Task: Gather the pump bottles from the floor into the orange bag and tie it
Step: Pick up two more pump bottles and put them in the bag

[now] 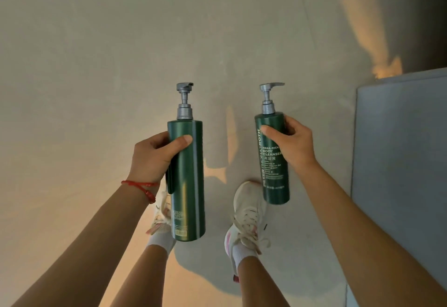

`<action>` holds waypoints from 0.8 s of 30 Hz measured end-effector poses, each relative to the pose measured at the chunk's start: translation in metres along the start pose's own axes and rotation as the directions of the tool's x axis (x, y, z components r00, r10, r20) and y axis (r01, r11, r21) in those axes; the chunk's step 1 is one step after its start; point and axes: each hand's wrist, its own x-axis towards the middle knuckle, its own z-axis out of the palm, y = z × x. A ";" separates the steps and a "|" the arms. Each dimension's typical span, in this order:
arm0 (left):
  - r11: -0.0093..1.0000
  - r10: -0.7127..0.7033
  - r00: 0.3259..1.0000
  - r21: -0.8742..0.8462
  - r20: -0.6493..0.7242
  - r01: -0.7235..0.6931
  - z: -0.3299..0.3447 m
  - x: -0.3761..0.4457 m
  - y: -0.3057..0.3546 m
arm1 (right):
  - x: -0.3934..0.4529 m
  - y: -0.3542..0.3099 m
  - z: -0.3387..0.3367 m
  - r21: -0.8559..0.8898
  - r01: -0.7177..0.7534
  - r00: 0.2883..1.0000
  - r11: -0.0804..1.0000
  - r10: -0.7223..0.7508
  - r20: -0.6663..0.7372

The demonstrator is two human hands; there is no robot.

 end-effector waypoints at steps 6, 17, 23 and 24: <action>0.996 0.069 0.997 -0.050 0.022 -0.068 -0.019 -0.082 0.088 | -0.103 -0.116 -0.024 0.254 -0.004 1.000 0.967 0.001 0.013; 0.952 0.198 0.979 -0.227 -0.046 -0.203 -0.069 -0.274 0.256 | -0.285 -0.356 -0.061 0.249 0.192 0.971 0.949 -0.221 0.091; 0.877 0.305 0.936 -0.331 -0.175 -0.348 -0.132 -0.358 0.326 | -0.370 -0.463 -0.060 0.219 0.350 0.909 0.911 -0.386 0.154; 0.865 0.316 0.927 -0.341 -0.202 -0.369 -0.145 -0.369 0.335 | -0.381 -0.477 -0.056 0.218 0.371 0.897 0.903 -0.409 0.166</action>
